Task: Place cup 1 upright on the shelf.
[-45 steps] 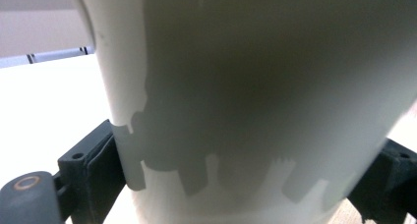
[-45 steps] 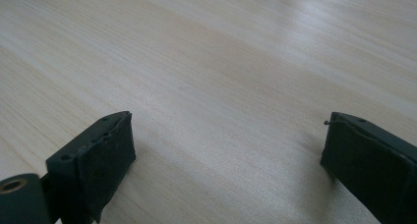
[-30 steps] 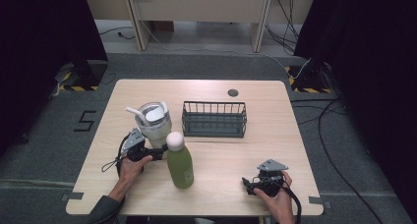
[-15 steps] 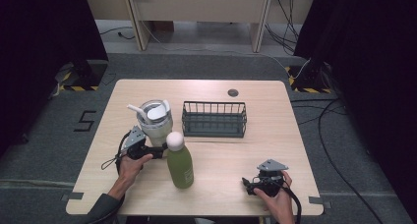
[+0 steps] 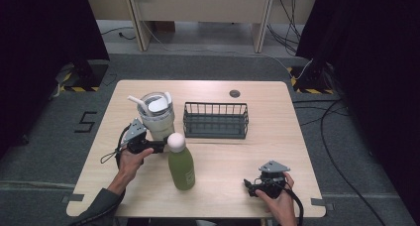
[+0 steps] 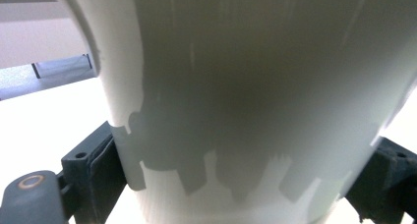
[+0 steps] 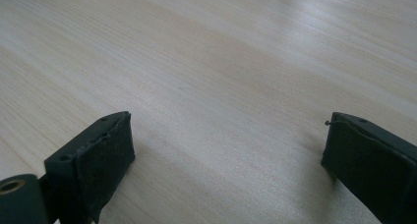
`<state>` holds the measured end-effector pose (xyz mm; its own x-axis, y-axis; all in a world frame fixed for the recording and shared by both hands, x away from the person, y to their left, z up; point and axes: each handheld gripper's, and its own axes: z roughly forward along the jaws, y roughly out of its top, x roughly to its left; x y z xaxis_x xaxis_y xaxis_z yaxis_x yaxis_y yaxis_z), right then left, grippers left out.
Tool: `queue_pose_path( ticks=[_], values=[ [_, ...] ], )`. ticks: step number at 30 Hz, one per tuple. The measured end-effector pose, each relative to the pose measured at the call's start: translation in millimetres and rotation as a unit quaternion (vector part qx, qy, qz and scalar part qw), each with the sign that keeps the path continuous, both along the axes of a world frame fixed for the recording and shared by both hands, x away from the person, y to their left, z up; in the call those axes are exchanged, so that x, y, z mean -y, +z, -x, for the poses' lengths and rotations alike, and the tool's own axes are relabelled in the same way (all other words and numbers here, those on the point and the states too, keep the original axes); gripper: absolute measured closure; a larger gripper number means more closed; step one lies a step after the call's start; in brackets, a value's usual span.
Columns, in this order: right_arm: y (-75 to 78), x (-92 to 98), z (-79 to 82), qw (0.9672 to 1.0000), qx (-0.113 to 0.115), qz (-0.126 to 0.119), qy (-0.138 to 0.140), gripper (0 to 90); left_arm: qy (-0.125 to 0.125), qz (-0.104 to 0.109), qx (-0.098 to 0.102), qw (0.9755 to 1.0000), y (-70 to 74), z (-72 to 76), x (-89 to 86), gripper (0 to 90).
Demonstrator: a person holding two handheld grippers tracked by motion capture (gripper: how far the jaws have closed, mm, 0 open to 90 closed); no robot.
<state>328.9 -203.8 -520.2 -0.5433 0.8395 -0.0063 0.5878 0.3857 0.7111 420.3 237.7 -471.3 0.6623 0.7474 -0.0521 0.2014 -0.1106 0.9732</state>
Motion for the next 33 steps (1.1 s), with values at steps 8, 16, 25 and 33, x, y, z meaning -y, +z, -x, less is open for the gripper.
queue_pose_path(
  ticks=[8,16,25,33],
  values=[
    [0.0,-0.1,0.1,1.0000,0.000,0.000,0.000,5.3,-0.003,0.002,0.010,0.9999,25.9,-6.9,-3.3,10.5],
    [0.0,0.2,-0.1,1.0000,0.000,0.001,0.001,5.3,-0.006,0.012,0.020,0.9997,47.8,-16.2,-1.9,10.6],
    [0.1,0.0,-0.3,1.0000,-0.001,0.001,0.001,5.0,-0.007,0.003,0.028,0.9996,71.8,-29.7,7.4,10.5],
    [0.0,-0.1,-0.5,1.0000,-0.001,0.001,0.001,4.8,-0.014,-0.009,0.030,0.9994,84.5,-49.1,25.1,10.5]
  ],
)
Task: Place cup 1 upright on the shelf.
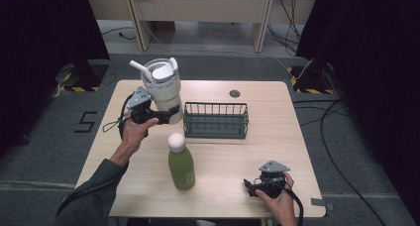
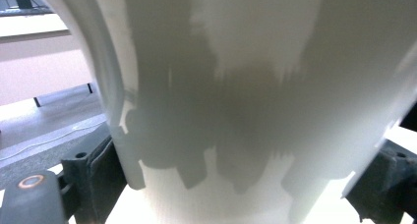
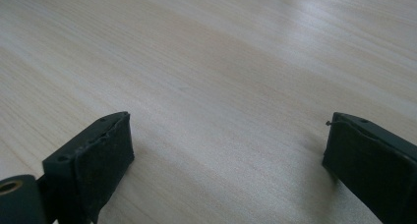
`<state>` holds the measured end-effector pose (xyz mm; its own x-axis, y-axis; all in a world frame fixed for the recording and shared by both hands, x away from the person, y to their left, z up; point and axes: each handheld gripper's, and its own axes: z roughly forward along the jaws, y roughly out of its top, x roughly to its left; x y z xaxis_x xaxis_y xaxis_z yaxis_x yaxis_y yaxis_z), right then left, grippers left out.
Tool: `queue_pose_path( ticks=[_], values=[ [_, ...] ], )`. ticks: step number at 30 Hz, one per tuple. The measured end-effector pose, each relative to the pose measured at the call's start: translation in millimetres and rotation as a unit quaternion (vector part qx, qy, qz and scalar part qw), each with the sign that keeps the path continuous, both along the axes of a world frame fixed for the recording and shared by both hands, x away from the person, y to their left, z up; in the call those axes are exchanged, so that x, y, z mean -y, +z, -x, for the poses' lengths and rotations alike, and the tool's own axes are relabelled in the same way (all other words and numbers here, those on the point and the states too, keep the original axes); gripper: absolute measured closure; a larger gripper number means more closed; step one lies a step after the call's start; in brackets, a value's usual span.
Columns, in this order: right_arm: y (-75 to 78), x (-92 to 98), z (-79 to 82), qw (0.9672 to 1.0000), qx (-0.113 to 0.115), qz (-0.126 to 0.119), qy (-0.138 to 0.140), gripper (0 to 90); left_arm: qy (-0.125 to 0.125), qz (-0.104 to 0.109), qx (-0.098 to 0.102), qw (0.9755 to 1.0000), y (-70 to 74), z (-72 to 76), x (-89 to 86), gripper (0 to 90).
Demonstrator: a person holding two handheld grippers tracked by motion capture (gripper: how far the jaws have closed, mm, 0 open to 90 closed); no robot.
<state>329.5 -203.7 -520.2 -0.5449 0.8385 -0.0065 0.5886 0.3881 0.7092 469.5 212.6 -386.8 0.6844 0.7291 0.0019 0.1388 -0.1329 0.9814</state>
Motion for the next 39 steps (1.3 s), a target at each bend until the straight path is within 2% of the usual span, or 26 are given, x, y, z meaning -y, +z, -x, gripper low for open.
queue_pose_path(
  ticks=[4,8,13,19,22,29,39],
  values=[
    [0.1,0.0,0.0,1.0000,0.000,0.000,0.000,4.8,-0.003,-0.002,0.002,1.0000,2.4,-7.4,9.3,10.5],
    [0.1,0.1,0.0,1.0000,0.000,0.001,0.001,4.7,-0.004,0.010,-0.002,0.9999,1.9,-14.6,18.6,10.5],
    [0.0,0.1,-0.1,1.0000,0.000,0.001,0.001,4.7,-0.011,0.006,-0.001,0.9999,1.9,-23.3,30.4,10.5],
    [0.0,0.0,-0.1,1.0000,0.000,0.001,0.001,4.6,-0.018,0.002,0.000,0.9998,-1.7,-32.9,45.2,10.5],
    [0.1,-0.1,0.2,1.0000,-0.001,0.001,0.001,4.6,-0.027,0.008,-0.005,0.9996,-5.0,-38.0,51.6,10.5],
    [0.1,-0.3,0.1,1.0000,-0.001,0.001,0.001,4.5,-0.032,0.005,-0.007,0.9995,-10.3,-45.2,64.9,10.5],
    [0.1,-0.3,0.1,1.0000,-0.001,0.001,0.003,4.4,-0.041,-0.014,-0.011,0.9990,-21.4,-49.5,78.5,10.5]
  ],
)
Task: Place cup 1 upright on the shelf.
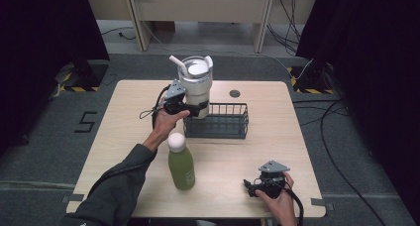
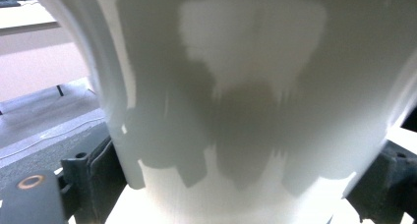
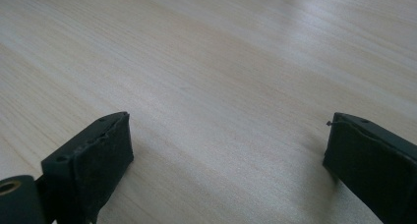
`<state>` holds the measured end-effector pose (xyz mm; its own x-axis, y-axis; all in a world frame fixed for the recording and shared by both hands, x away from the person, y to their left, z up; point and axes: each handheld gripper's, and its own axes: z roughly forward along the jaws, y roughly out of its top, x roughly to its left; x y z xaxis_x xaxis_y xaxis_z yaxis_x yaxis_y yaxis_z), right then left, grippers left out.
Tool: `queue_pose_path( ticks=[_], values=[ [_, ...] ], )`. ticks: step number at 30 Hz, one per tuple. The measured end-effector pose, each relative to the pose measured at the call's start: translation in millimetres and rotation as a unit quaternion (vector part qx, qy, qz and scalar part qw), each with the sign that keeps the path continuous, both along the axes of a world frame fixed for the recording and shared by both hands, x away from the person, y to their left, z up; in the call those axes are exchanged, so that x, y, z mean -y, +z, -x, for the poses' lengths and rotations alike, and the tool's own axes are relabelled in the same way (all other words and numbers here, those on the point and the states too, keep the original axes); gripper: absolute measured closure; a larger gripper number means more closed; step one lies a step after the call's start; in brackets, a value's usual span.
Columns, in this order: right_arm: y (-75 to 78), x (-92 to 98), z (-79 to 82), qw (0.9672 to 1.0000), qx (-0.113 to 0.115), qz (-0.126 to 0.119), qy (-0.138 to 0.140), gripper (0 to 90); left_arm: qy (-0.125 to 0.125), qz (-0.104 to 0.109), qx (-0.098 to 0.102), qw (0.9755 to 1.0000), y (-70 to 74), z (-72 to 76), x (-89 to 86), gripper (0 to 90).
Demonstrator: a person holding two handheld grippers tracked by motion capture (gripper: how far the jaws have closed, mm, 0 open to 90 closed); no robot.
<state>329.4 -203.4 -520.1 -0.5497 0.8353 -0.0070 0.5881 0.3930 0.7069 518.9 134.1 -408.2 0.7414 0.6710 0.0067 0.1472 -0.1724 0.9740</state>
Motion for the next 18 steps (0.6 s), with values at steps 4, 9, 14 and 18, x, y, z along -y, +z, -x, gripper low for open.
queue_pose_path(
  ticks=[4,9,14,18],
  values=[
    [0.0,0.0,0.0,1.0000,0.000,0.000,0.000,4.4,-0.002,0.003,-0.003,1.0000,-3.3,-0.4,1.8,10.5],
    [-0.1,0.0,-0.1,1.0000,0.000,0.000,0.001,4.4,-0.005,-0.002,-0.004,1.0000,-5.9,1.4,2.5,10.5],
    [-0.1,0.0,-0.1,1.0000,0.000,0.000,0.001,4.4,-0.002,-0.005,-0.009,0.9999,-10.9,1.7,0.9,10.5],
    [-0.1,0.0,-0.1,1.0000,0.000,0.000,0.001,4.4,0.000,-0.005,-0.015,0.9999,-15.9,0.6,-0.5,10.5]
  ],
)
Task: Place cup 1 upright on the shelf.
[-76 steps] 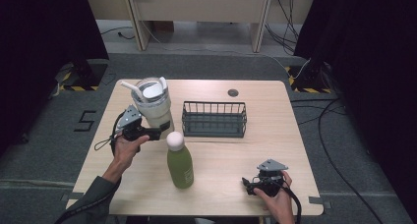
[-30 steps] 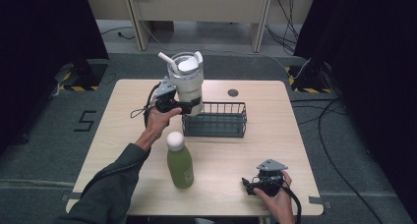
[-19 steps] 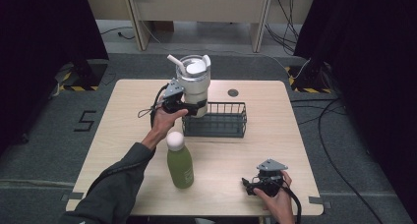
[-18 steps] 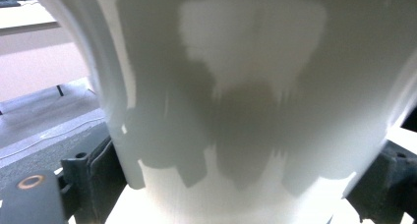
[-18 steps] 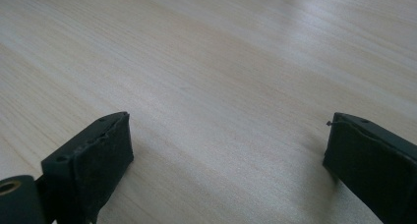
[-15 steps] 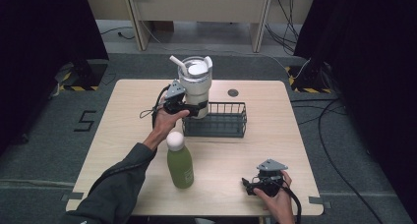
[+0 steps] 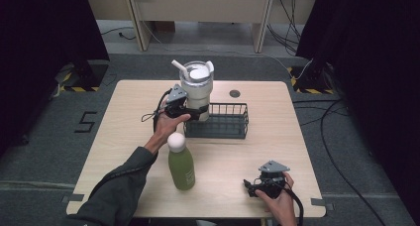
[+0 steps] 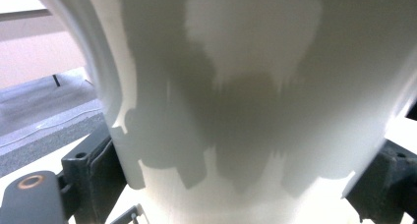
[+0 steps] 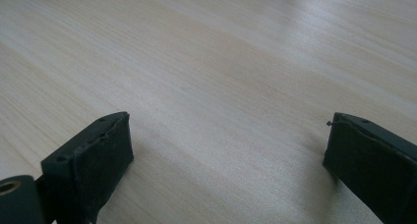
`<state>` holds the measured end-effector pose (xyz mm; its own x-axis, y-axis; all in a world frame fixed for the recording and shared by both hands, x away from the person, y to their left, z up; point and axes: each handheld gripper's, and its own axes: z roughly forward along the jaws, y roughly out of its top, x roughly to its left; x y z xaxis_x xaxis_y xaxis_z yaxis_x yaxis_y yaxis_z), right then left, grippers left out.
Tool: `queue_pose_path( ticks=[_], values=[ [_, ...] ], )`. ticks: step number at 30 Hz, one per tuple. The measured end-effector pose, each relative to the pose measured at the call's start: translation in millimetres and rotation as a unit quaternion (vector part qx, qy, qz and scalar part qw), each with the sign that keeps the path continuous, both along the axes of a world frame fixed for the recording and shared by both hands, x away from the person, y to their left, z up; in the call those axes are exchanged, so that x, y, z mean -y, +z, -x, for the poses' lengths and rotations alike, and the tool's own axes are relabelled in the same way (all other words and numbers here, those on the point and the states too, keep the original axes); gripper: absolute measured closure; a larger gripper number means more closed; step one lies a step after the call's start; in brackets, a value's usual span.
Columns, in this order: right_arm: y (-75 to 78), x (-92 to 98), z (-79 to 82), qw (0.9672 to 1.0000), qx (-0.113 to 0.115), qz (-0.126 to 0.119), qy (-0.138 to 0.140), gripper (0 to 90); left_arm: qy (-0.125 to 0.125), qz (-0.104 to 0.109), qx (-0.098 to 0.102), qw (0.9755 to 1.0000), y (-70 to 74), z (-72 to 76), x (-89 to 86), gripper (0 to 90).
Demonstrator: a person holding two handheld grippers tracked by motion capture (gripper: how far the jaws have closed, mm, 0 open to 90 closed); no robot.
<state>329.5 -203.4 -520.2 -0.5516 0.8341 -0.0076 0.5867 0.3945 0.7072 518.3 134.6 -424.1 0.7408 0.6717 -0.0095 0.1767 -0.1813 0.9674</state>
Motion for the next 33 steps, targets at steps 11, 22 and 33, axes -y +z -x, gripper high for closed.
queue_pose_path(
  ticks=[11,22,33],
  values=[
    [-0.1,-0.1,0.0,1.0000,0.000,0.000,0.000,4.4,0.003,-0.001,-0.010,0.9999,-16.4,-1.8,0.2,10.5],
    [-0.2,0.0,-0.1,1.0000,0.001,0.000,0.001,4.4,0.004,-0.009,-0.018,0.9998,-28.6,-2.3,0.6,10.4],
    [-0.2,0.0,0.0,1.0000,0.001,0.000,0.001,4.3,-0.001,-0.003,-0.005,1.0000,-33.8,-0.7,-0.9,10.3]
  ],
)
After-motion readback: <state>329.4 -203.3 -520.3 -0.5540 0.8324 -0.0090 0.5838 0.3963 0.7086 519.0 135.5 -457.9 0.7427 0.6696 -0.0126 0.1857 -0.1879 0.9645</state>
